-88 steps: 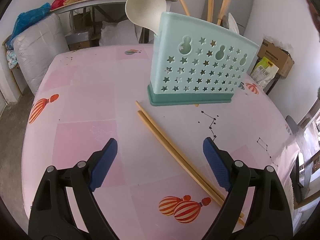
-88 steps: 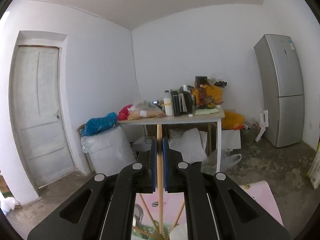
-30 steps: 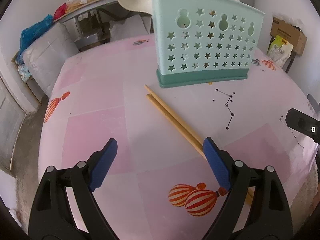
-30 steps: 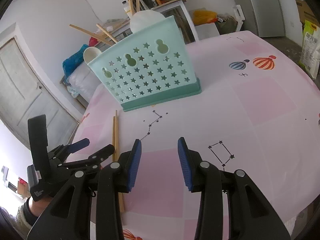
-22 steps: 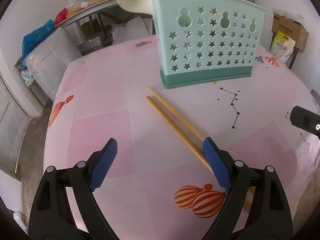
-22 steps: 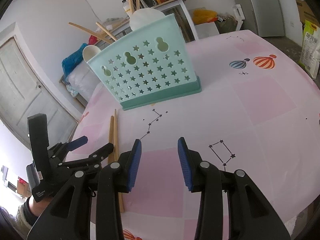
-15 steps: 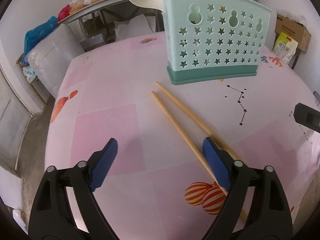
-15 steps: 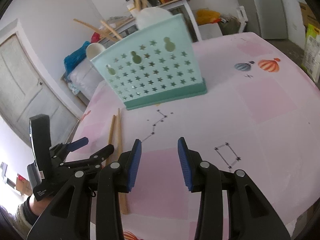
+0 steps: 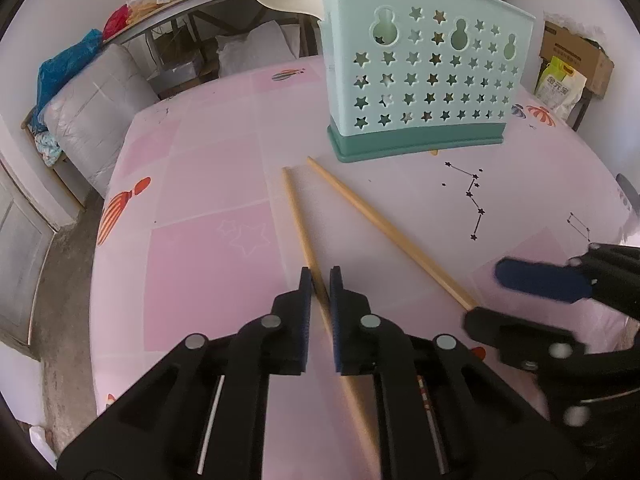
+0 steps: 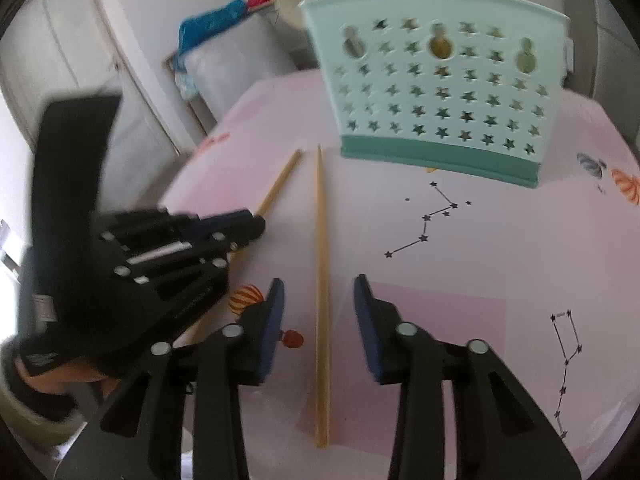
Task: Organize utensils
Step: 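Close the right tool on a chopstick while the left tool closes on another, then lift the chopsticks held in both tools off the table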
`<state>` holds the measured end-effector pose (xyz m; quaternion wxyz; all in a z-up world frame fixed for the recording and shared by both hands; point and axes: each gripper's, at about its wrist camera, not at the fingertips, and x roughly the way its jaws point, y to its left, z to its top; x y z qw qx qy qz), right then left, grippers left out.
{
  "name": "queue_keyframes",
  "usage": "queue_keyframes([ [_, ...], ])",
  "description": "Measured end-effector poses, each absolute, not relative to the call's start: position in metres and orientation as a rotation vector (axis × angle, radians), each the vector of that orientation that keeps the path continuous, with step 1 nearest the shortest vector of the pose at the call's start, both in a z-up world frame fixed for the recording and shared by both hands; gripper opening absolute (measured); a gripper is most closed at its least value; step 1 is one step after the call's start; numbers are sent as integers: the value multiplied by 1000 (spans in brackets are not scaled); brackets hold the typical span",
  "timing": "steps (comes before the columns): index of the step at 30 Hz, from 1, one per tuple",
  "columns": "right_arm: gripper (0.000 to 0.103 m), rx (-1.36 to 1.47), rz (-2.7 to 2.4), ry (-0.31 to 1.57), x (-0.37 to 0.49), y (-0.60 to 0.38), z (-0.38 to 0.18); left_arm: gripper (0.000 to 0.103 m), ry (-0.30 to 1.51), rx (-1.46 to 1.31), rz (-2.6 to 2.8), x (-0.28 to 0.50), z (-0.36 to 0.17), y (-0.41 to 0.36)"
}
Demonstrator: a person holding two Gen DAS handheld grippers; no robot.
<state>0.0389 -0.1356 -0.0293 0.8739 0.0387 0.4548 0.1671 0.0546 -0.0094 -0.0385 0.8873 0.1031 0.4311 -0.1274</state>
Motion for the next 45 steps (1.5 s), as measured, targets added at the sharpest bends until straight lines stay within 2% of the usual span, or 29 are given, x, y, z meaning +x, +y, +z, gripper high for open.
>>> queue_keyframes([
  [2, 18, 50, 326, 969, 40, -132, -33, 5, 902, 212, -271, 53, -38, -11],
  [3, 9, 44, 317, 966, 39, -133, -34, 5, 904, 211, -275, 52, -38, -12],
  [4, 7, 48, 313, 970, 39, -135, -33, 4, 907, 211, -280, 50, -38, -13],
  [18, 7, 203, 104, 1034, -16, -231, -28, 4, 920, 224, -386, 31, -39, -54],
  [24, 8, 274, 92, 1031, -12, -248, -31, 4, 922, 253, -373, 40, -38, -70],
  [26, 14, 258, 92, 1031, -2, -247, -29, 4, 923, 257, -369, 43, -38, -72],
  [27, 23, 251, 84, 1026, 3, -247, -29, 4, 924, 258, -365, 44, -38, -73],
  [28, 27, 245, 80, 1021, 9, -245, -29, 4, 924, 260, -362, 45, -38, -74],
  [41, 26, 100, 63, 992, 62, -228, -33, 4, 912, 297, -338, 50, -39, -83],
  [45, 12, 94, 42, 985, 65, -228, -33, 4, 910, 303, -336, 51, -39, -84],
])
